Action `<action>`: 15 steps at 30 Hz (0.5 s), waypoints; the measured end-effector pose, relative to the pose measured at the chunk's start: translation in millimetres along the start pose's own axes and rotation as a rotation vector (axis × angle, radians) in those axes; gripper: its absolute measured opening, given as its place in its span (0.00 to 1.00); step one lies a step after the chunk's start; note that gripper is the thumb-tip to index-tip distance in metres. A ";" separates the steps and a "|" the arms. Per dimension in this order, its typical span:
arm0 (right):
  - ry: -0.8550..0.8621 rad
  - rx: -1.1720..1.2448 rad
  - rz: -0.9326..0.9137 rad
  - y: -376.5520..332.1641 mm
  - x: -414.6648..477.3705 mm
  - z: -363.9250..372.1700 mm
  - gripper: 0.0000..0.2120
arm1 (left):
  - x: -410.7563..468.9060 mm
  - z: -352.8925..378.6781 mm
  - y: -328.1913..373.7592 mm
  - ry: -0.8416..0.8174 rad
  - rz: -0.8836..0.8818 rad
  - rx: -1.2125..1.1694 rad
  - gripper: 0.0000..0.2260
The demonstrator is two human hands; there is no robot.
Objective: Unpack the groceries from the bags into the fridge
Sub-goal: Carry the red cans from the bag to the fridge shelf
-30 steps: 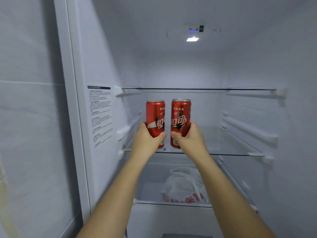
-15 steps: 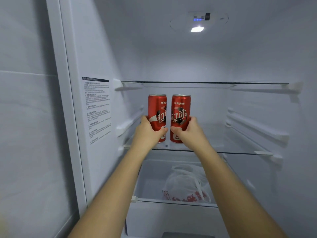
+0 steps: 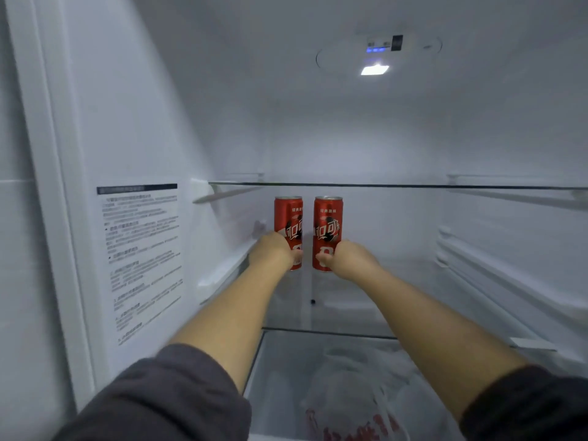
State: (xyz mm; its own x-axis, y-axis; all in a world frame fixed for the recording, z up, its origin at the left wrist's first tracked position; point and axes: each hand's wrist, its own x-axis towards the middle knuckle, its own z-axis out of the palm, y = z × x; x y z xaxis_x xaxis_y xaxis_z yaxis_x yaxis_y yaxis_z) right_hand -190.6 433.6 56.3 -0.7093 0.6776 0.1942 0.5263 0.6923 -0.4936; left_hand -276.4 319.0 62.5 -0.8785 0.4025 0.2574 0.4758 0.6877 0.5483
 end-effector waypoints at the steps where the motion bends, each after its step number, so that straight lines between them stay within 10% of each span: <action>1: 0.001 -0.057 0.003 -0.2 8.1 2.5 0.23 | 7.3 2.4 0.5 -0.004 -0.001 0.044 0.26; 15: 0.069 -0.309 -0.139 -17.5 56.9 28.3 0.25 | 46.4 28.7 -4.0 0.126 0.015 0.448 0.10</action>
State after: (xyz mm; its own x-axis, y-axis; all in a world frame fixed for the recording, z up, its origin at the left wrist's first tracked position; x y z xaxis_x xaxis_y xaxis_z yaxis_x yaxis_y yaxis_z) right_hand -253.5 453.0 51.9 -0.7566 0.5793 0.3034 0.5512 0.8146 -0.1807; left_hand -317.8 352.3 49.4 -0.8565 0.3569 0.3729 0.4361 0.8868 0.1527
